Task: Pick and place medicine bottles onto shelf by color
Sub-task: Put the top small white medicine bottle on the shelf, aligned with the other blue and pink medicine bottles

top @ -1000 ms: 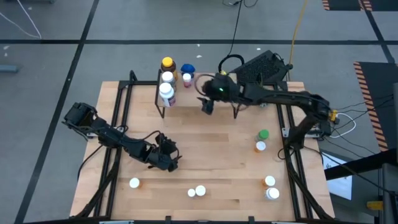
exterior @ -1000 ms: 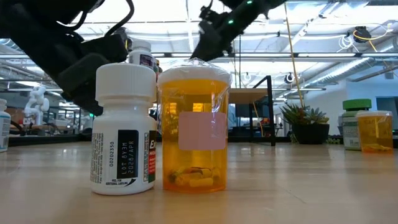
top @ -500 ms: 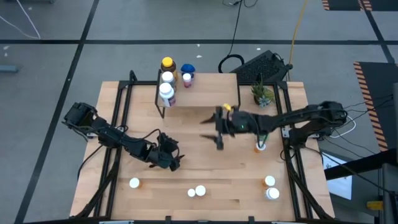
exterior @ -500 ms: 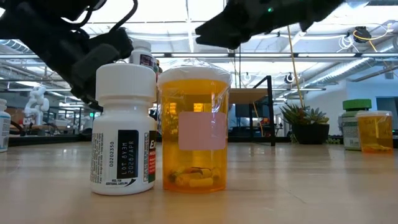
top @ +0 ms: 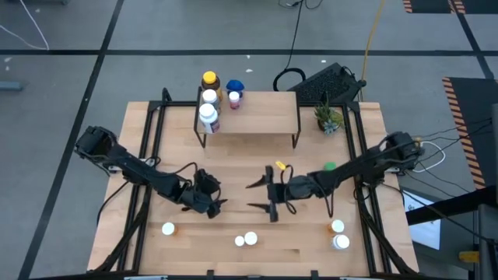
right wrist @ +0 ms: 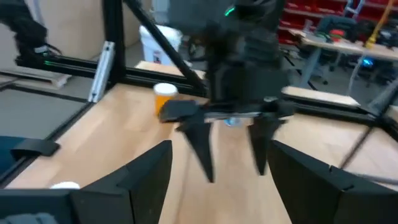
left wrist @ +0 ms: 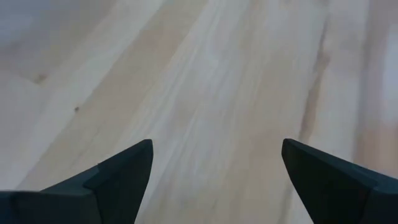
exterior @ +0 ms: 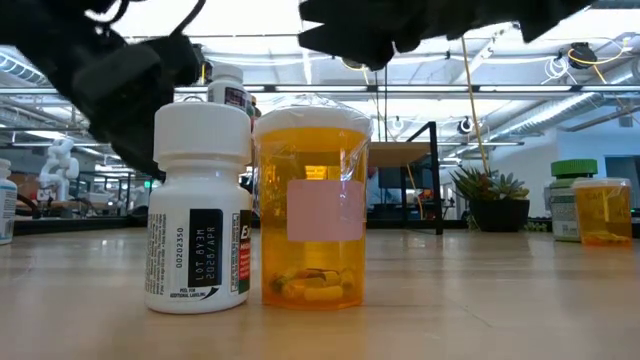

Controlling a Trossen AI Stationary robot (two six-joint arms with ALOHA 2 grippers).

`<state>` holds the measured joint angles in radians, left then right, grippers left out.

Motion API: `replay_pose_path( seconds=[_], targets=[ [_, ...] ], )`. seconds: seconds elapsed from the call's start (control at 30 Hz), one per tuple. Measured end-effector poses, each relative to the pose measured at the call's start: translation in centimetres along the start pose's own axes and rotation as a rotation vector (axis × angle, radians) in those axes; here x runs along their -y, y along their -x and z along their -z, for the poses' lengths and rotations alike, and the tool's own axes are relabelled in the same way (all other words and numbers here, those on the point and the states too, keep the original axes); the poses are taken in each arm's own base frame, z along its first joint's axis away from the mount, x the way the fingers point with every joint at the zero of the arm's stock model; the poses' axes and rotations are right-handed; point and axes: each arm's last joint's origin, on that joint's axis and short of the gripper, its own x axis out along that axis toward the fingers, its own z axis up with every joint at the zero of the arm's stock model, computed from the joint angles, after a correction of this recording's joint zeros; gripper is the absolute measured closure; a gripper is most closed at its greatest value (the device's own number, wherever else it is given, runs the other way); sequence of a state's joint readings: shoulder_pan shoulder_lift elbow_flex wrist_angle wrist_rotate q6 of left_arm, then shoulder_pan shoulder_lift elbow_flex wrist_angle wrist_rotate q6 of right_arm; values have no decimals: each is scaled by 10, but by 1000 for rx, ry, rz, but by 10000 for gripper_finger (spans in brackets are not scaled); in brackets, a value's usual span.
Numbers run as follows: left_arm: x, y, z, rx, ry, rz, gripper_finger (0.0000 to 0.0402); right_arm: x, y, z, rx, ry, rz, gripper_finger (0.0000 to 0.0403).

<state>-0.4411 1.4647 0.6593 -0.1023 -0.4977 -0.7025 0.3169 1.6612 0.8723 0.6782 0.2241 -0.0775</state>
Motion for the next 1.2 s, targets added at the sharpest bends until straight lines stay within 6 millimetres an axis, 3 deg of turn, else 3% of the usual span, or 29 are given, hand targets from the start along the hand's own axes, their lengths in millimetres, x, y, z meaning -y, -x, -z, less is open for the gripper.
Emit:
replay_pose_path(
  seconds=[0.3,0.57,0.73,0.97,1.2],
  targets=[
    [10,61,-13,-84,-89,14,41,-19,-23,24,161,19,-127,145],
    [-12,120,-14,-335,-104,-189,41,-6,-31,30,133,20,-86,145],
    [-30,130,-2,-460,-54,-297,41,-4,-31,31,119,18,-82,145],
    [-45,120,27,-671,-63,-342,41,-5,-31,33,107,17,-85,145],
    [-44,120,25,-672,-66,-323,41,-4,-31,32,111,16,-84,145]
  ],
)
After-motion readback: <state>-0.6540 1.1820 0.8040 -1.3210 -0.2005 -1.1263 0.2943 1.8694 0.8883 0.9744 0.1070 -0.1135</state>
